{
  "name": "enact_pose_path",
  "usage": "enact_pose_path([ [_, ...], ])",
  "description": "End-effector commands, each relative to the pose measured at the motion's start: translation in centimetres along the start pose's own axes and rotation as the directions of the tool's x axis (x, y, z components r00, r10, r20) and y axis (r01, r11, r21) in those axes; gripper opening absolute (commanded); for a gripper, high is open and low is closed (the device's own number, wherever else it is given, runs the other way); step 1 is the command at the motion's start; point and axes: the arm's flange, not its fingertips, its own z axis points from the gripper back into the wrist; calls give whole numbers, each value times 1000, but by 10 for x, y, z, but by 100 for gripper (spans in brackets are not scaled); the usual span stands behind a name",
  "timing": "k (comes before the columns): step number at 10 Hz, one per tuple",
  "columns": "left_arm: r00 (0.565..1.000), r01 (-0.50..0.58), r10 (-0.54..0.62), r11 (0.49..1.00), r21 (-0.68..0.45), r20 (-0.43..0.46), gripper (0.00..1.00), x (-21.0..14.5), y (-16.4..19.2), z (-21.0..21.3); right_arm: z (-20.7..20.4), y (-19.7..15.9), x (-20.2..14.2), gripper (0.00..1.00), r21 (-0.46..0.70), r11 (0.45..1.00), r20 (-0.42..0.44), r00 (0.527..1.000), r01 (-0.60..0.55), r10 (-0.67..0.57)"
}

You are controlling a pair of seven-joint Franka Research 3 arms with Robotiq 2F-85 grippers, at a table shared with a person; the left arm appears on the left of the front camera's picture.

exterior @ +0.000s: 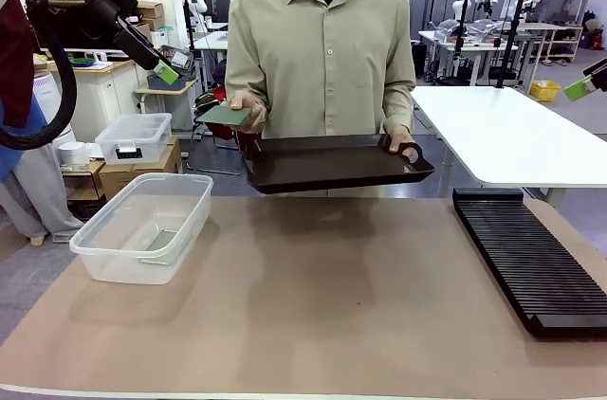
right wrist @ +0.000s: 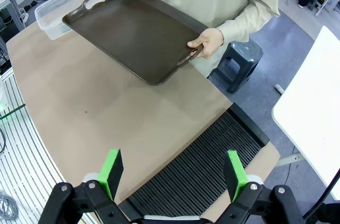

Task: Sort PCBs into racks and boxes based on the side picked up.
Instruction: Pick up the Blank PCB handed by the Human.

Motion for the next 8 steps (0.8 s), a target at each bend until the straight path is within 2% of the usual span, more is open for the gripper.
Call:
enact_pose_path([
  [1,1000,-2,2,1000,-2,0,100,0,0,-1,-1,1,0,100,12,1000,5,1000,-1,1],
  [6,1000,0,0,1000,0,0,100,0,0,0,-1,1,0,100,12,1000,5,1000,-1,1],
  [7,982,-184,180,979,-89,-57,100,2,5,-1,-1,1,0,100,12,1000,5,1000,-1,1],
  [8,922,-383,365,910,-162,-127,100,-5,8,-7,-1,1,0,100,12,1000,5,1000,-1,1],
])
